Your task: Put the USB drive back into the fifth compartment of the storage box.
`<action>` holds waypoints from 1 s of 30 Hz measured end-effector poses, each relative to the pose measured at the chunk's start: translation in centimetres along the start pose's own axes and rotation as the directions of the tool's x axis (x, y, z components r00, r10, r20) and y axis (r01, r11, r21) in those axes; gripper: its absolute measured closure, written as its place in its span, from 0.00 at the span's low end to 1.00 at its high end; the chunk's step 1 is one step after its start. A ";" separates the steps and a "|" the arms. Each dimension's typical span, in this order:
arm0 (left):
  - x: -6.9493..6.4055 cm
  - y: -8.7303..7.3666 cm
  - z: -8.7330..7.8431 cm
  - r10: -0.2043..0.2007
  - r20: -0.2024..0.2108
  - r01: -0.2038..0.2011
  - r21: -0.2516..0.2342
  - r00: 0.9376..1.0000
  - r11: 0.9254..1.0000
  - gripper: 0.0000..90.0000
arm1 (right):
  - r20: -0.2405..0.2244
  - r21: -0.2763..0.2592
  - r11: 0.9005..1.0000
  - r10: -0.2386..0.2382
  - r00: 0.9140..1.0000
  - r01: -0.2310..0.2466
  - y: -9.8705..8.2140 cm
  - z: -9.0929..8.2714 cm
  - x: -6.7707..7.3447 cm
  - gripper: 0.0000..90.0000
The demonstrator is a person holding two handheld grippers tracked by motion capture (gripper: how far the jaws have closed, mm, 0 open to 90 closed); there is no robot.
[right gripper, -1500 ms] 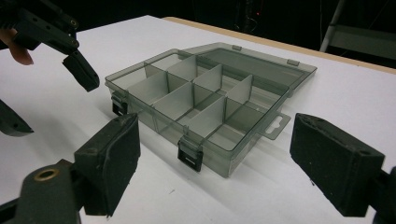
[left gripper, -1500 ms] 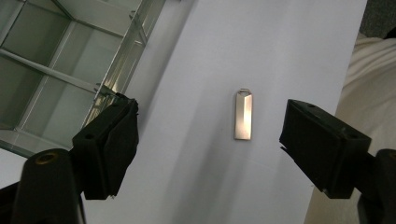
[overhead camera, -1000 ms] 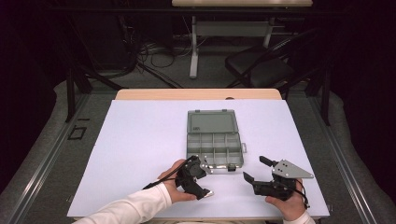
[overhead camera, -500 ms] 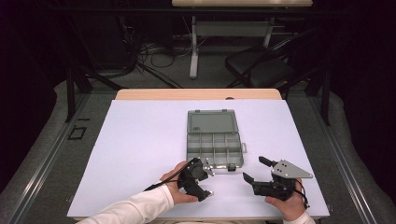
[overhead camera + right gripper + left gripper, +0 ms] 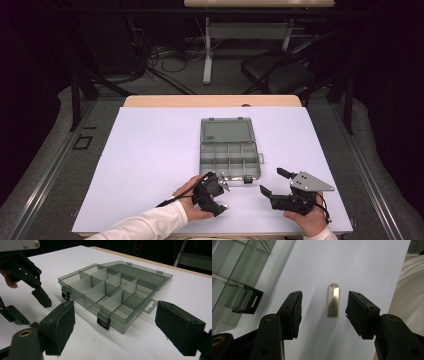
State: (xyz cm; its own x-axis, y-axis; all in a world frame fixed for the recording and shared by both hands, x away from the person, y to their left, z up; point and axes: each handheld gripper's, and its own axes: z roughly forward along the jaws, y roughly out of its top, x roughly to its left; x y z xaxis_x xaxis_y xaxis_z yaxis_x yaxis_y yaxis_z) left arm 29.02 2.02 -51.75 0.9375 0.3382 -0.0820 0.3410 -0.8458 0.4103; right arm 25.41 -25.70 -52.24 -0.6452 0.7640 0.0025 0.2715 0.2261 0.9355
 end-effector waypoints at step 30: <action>-1.2 0.3 1.2 0.042 -0.018 -0.041 0.021 0.999 0.999 0.82 | -0.004 0.001 1.000 -0.002 1.000 0.002 0.0 0.0 0.0 0.18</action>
State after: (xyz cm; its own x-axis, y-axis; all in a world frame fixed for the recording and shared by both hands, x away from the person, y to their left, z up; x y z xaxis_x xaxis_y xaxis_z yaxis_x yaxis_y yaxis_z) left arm 28.06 0.82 -52.59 0.9496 0.3098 -0.0486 0.3032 -0.8676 0.3941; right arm 25.40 -25.71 -52.23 -0.6486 0.7611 0.0024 0.2711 0.2281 0.9351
